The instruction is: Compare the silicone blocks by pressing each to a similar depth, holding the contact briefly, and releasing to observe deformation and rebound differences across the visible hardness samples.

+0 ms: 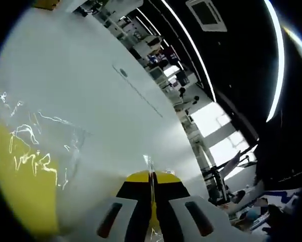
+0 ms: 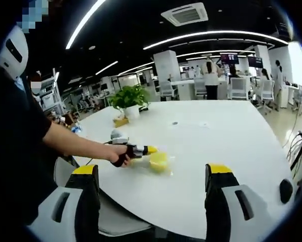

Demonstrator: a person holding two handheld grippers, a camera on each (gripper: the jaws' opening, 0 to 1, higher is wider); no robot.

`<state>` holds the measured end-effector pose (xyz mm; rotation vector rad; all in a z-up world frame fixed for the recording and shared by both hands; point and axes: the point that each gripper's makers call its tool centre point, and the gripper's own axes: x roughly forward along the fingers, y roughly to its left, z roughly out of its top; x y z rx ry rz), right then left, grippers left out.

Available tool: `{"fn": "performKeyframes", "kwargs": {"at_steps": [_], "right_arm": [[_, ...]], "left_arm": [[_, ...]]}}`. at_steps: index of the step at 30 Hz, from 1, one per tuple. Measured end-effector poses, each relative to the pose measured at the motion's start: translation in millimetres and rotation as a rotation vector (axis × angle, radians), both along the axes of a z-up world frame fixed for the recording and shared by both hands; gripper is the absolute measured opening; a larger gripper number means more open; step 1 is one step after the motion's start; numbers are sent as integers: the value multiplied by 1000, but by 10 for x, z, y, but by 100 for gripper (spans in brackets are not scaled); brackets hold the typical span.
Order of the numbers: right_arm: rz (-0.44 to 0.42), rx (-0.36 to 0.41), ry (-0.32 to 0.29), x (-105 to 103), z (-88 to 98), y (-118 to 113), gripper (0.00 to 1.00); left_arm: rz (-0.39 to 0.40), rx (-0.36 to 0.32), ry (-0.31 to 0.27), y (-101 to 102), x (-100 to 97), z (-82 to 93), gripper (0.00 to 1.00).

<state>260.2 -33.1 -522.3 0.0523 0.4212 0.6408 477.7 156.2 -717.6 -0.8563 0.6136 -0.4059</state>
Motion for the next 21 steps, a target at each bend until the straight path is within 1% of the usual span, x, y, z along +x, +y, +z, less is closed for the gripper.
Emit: {"fn": "performKeyframes", "kwargs": {"at_steps": [1,2,4,6,7,8,10,11,12,13,15,17,18,19,21], "right_arm": [[-4,-47,4,-8,-45,-38,78],[4,-82,4,-32,-64,-35,76],[7,-78,-9,-79,-23,6,75],[12,-71,-5,-130,3,32,76],[13,-72,-3,-152,6,40,76],[13,-77,-4,-176,4,38,76],[7,-84,-3,-200,-3,42,77],[4,-116,-2,-222,-29,27,77],[6,-142,-7,-235,-45,13,76],[5,-159,-12,-252,-55,7,76],[2,-162,-15,-314,-59,23,76],[2,-153,-15,-386,-57,40,75],[1,-154,-11,-416,-69,38,74],[-1,-162,-6,-468,-87,31,74],[-11,-165,-7,-538,-106,7,74]], "left_arm": [[-6,16,3,12,-2,-15,0],[-1,62,-9,59,13,-33,0],[-12,47,-18,26,11,-1,0],[4,45,-9,44,12,1,2],[14,50,1,56,-7,-9,2],[36,38,25,74,-21,-20,4],[53,-1,33,68,-37,5,10],[59,-24,40,62,-43,20,14],[59,-19,40,67,-48,25,17],[58,-11,38,74,-53,33,17],[56,8,35,102,-59,53,18],[63,-7,39,119,-56,73,21],[70,-6,58,133,-70,67,22],[82,-7,60,145,-86,88,22],[113,-19,63,172,-114,145,26]]}}
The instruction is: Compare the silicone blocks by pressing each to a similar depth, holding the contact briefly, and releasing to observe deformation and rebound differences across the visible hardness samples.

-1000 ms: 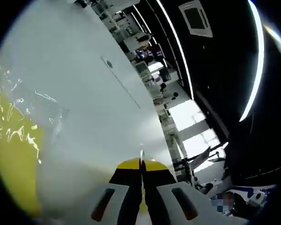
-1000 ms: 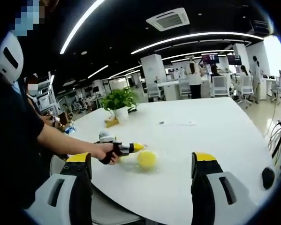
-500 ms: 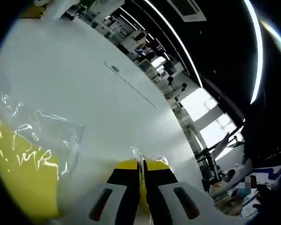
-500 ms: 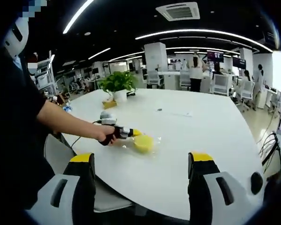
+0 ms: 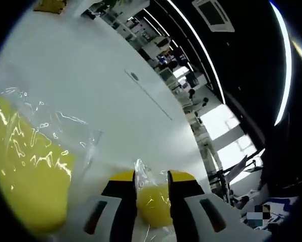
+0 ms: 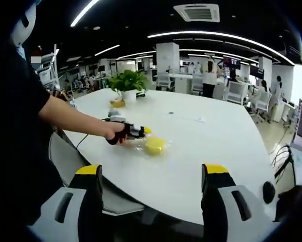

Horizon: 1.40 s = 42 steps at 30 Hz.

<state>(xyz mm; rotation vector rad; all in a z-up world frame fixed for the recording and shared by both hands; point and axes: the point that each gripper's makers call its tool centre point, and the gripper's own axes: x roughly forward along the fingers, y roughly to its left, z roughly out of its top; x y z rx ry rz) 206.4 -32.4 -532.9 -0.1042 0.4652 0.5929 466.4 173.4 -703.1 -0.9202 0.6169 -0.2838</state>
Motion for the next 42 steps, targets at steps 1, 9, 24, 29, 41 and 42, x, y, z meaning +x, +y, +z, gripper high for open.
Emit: {"fn": "performKeyframes", "kwargs": {"at_steps": [1,9,24,29,41,42], "right_arm": [[-7,1,3,-23,-9,-19,73],[-72,92,-36,-5,91,-59,71],[5,131,-71,234,212,213,68],[24,122,-95,322,274,282,67],[110,141,-135,389,356,575,68],[114,141,-136,399,360,585,68]], "left_arm": [[-1,-9,-5,-14,-12,27,28],[-44,40,-23,-80,-171,223,46],[-265,-39,-234,-486,-625,1000,84],[-349,5,-366,-443,-771,1354,99],[-309,273,-664,439,-1116,1962,100],[-316,299,-670,499,-1181,1966,100]]}}
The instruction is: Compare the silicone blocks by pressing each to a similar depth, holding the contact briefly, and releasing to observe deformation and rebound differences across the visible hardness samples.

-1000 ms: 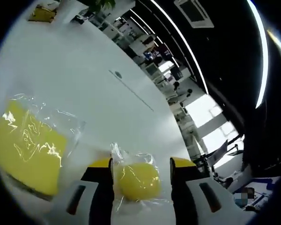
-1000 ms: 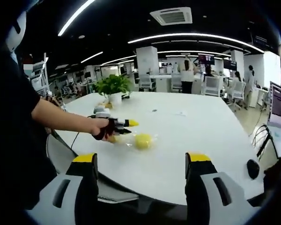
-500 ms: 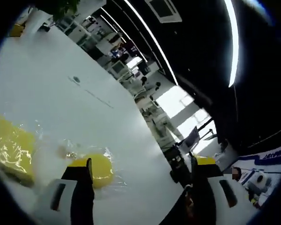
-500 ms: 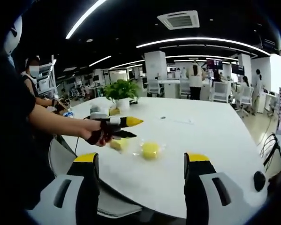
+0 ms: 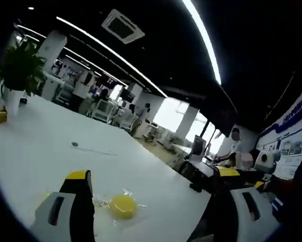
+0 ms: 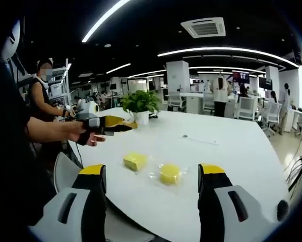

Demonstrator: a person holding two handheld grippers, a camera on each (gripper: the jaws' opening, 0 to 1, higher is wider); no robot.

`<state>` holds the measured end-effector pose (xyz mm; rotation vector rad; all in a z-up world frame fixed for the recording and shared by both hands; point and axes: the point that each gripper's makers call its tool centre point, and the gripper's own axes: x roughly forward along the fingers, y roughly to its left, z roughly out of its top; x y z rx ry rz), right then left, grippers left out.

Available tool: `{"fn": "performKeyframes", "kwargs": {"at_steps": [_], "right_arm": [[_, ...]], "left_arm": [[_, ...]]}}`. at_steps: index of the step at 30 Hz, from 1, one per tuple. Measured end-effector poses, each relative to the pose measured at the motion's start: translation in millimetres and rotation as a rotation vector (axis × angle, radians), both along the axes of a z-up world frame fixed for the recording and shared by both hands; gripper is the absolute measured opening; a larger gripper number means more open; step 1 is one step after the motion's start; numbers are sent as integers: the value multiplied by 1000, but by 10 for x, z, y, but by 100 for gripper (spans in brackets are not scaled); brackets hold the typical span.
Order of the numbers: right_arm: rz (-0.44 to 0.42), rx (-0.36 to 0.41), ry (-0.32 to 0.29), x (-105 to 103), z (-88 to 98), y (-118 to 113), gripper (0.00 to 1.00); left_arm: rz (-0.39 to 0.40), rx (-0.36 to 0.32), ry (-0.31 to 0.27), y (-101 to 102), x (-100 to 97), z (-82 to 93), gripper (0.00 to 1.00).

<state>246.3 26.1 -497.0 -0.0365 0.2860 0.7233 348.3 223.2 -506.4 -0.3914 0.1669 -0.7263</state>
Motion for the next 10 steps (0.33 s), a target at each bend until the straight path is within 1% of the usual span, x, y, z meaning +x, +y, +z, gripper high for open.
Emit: {"fn": "performKeyframes", "kwargs": {"at_steps": [2,4,5,6,8,9,10], "right_arm": [[-1,4,-6,24,10,3,69],[-6,23,-6,65,22,6,70],[-7,30,-6,84,26,2,70],[-10,35,-6,106,27,0,70],[-18,44,-12,148,26,1,73],[-19,47,-12,166,13,2,73],[-22,46,-13,190,-14,4,74]], "left_arm": [[5,23,-4,105,-90,8,100],[18,73,-25,203,-134,10,100],[17,111,-34,247,-162,0,100],[16,133,-35,291,-194,4,100],[18,157,-42,371,-245,35,100],[17,184,-40,411,-260,21,100],[22,242,-48,489,-278,-6,100]]}}
